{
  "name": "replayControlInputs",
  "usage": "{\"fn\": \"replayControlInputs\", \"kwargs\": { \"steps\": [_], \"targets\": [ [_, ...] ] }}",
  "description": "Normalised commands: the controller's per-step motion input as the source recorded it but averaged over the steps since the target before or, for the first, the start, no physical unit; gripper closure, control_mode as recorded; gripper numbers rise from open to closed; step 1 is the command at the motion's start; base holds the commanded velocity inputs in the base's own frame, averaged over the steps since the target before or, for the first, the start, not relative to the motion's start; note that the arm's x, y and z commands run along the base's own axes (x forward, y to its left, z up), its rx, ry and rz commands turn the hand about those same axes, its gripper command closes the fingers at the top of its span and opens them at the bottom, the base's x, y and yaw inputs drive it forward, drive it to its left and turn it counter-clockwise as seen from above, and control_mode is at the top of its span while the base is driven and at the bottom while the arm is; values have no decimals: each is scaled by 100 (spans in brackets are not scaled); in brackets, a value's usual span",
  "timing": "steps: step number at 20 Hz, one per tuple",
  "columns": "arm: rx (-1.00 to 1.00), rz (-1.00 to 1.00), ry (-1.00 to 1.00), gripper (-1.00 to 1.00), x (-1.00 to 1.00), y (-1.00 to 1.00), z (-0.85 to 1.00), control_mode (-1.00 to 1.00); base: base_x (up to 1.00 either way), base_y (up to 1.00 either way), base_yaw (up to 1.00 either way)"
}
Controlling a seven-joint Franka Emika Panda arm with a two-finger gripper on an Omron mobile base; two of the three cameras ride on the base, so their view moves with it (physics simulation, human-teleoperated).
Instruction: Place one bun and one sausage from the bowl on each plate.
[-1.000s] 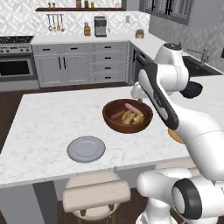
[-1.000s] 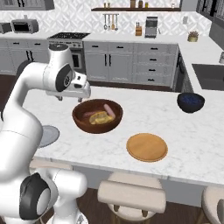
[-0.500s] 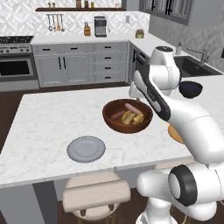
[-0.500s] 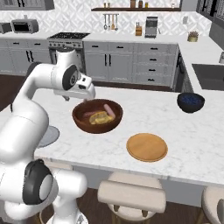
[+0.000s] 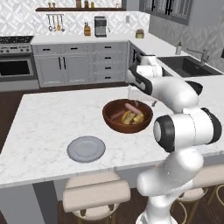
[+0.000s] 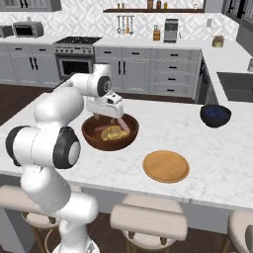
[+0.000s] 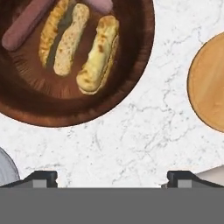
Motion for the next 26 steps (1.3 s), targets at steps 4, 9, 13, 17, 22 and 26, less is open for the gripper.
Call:
{"fn": "replayControlInputs", "kwargs": {
  "steps": [4, 9, 13, 17, 22, 26],
  "targets": [
    [0, -9, 36, -100, 100, -4, -92, -100, 0, 0, 0],
    [0, -7, 27, -100, 100, -6, -86, -100, 0, 0, 0],
    [0, -5, 29, -100, 100, -28, -69, -100, 0, 0, 0],
    [0, -2, 26, -100, 29, -21, -56, -100, 0, 0, 0],
    [1, -7, 6, -100, -17, -2, -23, -100, 0, 0, 0],
    [3, -6, 0, -100, -53, -11, -14, -100, 0, 0, 0]
  ]
}}
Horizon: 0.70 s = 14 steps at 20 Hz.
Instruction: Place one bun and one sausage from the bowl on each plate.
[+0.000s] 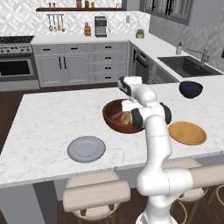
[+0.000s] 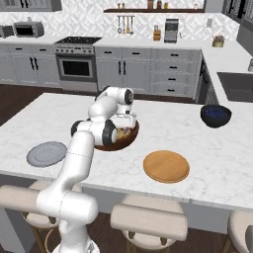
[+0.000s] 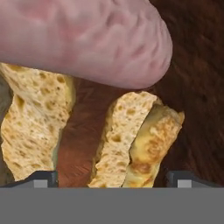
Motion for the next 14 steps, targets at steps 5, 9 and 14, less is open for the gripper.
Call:
{"fn": "replayControlInputs", "kwargs": {
  "steps": [5, 9, 14],
  "targets": [
    [0, 1, -16, -100, -36, 1, -1, -100, 0, 0, 0],
    [0, 3, -53, -100, -39, 1, 0, -100, 0, 0, 0],
    [-8, 3, -60, -100, -77, 7, 0, -100, 0, 0, 0]
  ]
}}
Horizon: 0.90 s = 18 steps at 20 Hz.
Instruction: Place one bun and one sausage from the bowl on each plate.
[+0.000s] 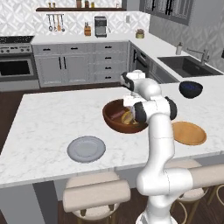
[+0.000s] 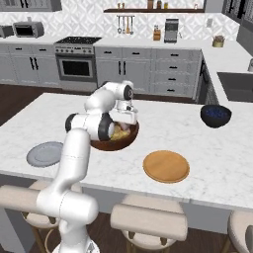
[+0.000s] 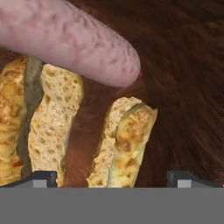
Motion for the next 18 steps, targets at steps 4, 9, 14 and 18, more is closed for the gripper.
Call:
{"fn": "replayControlInputs", "kwargs": {
  "steps": [4, 9, 14, 18],
  "targets": [
    [-6, 0, -32, -100, -100, 13, 0, -100, 0, 0, 0],
    [-2, 0, -14, -100, 3, 0, 6, -100, 0, 0, 0],
    [0, 1, 0, -100, 37, 1, 2, -100, 0, 0, 0],
    [0, 1, 9, -100, 29, 0, -6, -100, 0, 0, 0]
  ]
}}
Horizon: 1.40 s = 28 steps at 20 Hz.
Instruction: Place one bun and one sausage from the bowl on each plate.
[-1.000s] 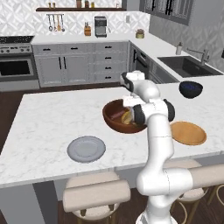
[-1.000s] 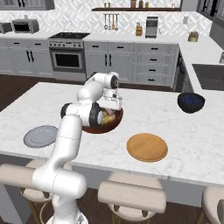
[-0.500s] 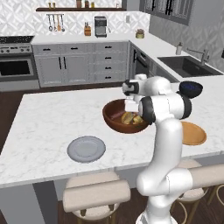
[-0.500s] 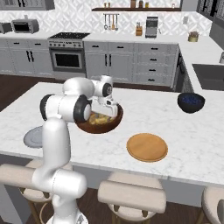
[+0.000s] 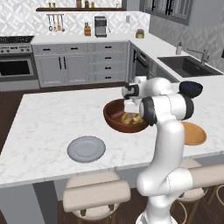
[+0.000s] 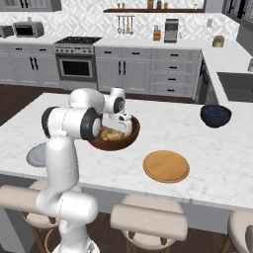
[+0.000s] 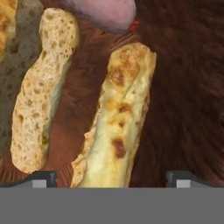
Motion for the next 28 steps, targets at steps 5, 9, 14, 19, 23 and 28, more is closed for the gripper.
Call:
{"fn": "replayControlInputs", "kwargs": {
  "steps": [5, 9, 14, 19, 23, 28],
  "targets": [
    [-3, 4, 32, -100, 4, 9, -18, -100, 0, 0, 0],
    [0, 0, 15, 100, 0, 0, -23, -100, 0, 0, 0],
    [-2, 0, 1, 100, 0, 0, 11, -100, 0, 0, 0],
    [-8, 0, -2, 100, -8, 0, 46, -100, 0, 0, 0],
    [-6, -2, -8, 100, -46, -44, 45, -100, 0, 0, 0],
    [6, 8, -31, 100, -90, -93, 39, -100, 0, 0, 0]
  ]
}}
